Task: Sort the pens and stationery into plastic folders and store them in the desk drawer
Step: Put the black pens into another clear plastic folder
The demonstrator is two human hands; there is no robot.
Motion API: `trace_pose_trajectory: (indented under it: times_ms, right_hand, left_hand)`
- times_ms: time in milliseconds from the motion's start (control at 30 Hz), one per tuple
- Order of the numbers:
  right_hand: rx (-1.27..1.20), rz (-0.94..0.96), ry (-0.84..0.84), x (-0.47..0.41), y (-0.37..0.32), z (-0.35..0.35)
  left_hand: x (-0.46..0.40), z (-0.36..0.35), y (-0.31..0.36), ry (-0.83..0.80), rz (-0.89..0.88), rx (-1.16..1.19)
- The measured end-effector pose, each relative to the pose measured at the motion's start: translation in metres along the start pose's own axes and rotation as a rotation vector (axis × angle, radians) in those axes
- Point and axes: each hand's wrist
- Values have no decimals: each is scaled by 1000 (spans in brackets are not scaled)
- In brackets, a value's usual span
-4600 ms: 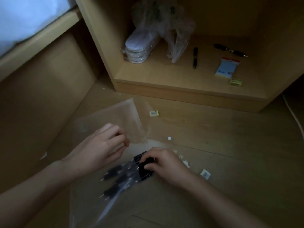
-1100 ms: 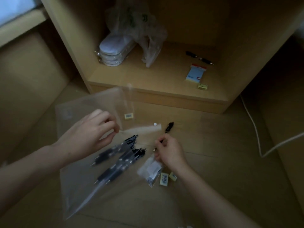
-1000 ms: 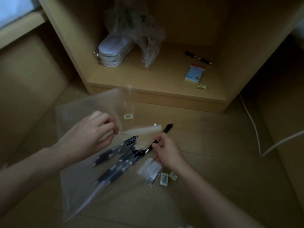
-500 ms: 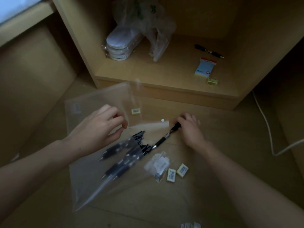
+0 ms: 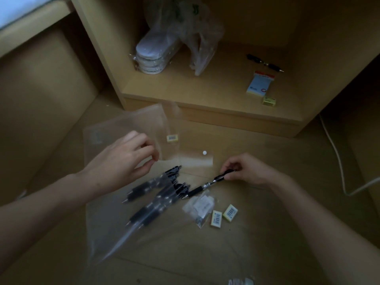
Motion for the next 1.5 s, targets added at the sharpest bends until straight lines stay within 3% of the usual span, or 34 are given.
trace_pose_trajectory:
  times_ms: [567, 700, 900, 1133, 1500]
  right_hand:
    - [-3, 140, -242, -10, -63, -78]
    - [122, 171, -240, -8, -63, -84]
    - [201, 230, -124, -4, -57, -85]
    - [131, 112, 97, 3, -66, -60]
    - [386, 222, 190, 8, -135, 4]
  left_hand:
    - [4, 4, -4, 11, -4, -32]
    - [7, 3, -7, 22, -9, -25]
    - [6, -1, -7, 31, -18, -13]
    - [7, 5, -20, 66, -4, -10]
    - [-26, 69, -62, -73, -385, -122]
Point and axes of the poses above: each hand's wrist, its own x-axis away from the middle knuckle, its own z-axis out of the back of the hand, y = z × x, and after that the axes turned 6 degrees about z, right-handed
